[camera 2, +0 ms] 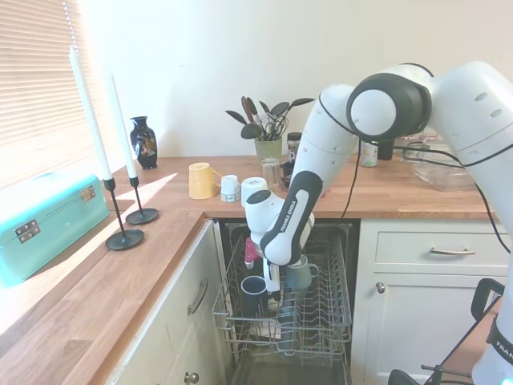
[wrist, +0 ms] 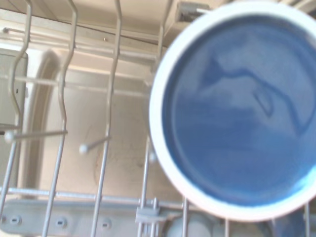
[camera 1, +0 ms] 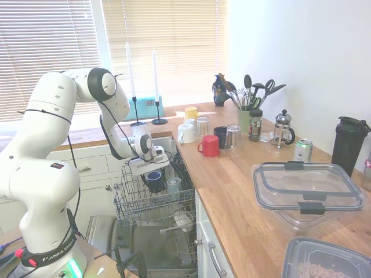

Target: Move a mug from dishwasher to table

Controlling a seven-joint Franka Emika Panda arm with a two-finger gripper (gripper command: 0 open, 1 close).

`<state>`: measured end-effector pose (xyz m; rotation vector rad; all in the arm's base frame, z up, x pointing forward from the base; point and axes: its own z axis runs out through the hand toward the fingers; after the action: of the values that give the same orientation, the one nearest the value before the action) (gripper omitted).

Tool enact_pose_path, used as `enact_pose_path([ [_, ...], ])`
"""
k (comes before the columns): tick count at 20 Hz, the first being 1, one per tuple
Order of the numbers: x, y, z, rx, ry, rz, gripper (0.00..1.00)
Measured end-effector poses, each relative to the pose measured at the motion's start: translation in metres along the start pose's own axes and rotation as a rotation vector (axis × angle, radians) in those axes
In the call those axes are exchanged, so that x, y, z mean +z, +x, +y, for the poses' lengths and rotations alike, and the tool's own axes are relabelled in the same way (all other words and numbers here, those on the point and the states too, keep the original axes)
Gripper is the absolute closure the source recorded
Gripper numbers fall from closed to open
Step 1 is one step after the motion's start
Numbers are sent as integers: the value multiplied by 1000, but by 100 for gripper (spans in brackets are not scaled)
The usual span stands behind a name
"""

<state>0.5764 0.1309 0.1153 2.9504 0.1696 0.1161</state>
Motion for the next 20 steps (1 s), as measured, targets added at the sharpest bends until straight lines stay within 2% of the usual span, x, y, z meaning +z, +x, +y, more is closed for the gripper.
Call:
enact_pose_path([
  [14, 30, 10, -16, -28, 8, -18, 0],
  [20, 30, 8, -27, 34, 67, -32, 0],
])
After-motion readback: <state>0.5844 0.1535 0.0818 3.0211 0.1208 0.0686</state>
